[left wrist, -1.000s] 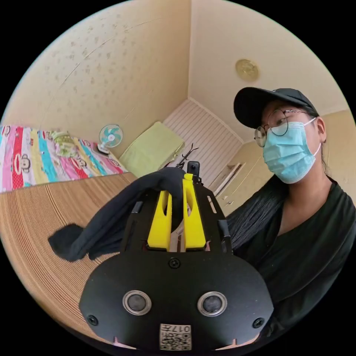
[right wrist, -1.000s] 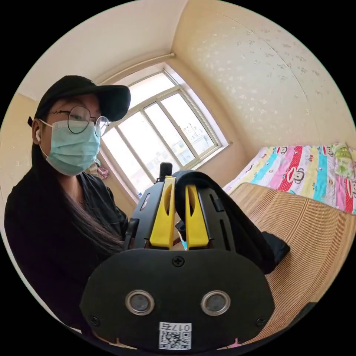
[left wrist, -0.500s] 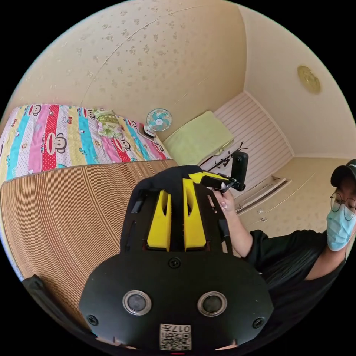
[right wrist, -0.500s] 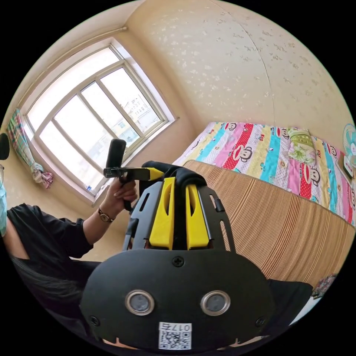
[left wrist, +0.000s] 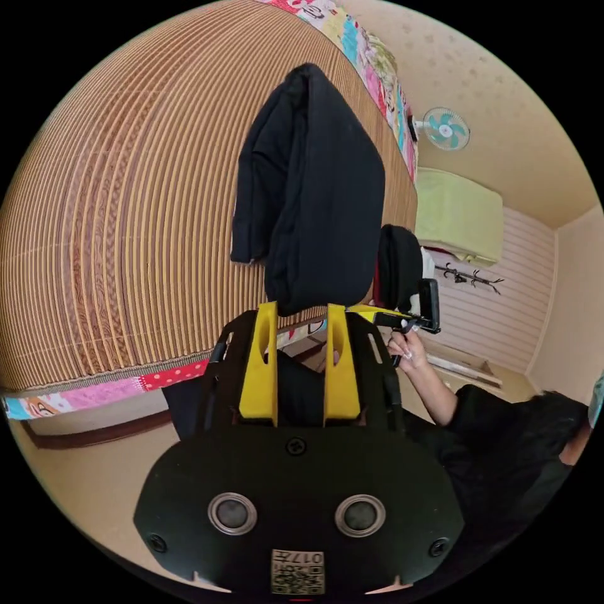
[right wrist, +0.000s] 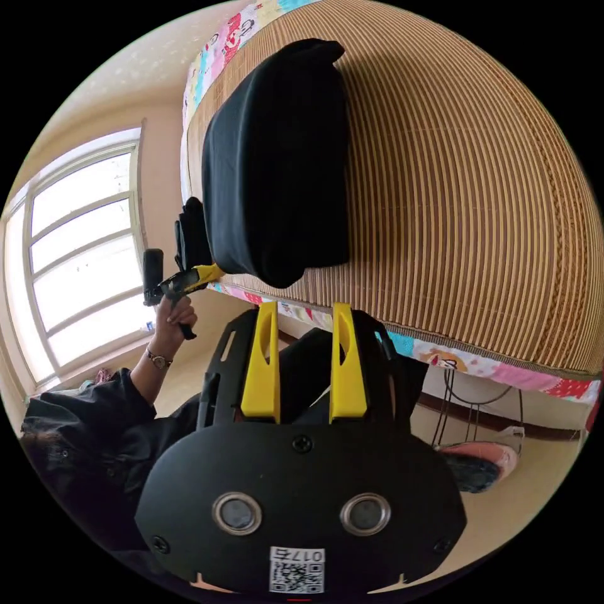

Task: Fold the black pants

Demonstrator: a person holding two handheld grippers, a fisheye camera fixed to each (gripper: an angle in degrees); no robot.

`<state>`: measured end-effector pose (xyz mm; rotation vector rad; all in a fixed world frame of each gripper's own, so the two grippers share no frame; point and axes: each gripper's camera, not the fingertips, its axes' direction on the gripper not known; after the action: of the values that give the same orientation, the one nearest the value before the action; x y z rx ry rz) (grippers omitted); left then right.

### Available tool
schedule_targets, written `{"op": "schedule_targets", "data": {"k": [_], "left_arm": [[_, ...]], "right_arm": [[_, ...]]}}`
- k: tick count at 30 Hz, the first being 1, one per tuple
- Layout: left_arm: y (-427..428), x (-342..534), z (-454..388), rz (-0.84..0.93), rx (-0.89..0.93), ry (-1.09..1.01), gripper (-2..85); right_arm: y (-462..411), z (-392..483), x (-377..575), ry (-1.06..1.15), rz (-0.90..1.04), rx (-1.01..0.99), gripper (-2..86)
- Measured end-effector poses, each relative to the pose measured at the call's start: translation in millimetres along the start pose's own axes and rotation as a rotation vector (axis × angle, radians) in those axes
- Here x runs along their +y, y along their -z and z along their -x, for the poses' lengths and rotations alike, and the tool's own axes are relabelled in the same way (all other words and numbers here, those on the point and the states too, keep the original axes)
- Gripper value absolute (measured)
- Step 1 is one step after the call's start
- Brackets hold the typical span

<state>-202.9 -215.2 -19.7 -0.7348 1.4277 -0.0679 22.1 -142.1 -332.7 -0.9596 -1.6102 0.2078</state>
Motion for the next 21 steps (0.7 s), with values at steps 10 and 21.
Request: {"op": "schedule_targets", "data": {"k": [10, 21], "left_arm": [[5.6, -177.8, 44.9, 0.038, 0.135, 0.008, 18.5], [-19.8, -43.4, 17.0, 0.094, 0.338, 0.112, 11.7]], "right_arm": [[-3.3, 8.9, -164.3, 0.018, -0.055, -0.109, 24.8], [12.2, 25.4, -74.8, 0.050, 0.097, -0.173, 12.5]]}}
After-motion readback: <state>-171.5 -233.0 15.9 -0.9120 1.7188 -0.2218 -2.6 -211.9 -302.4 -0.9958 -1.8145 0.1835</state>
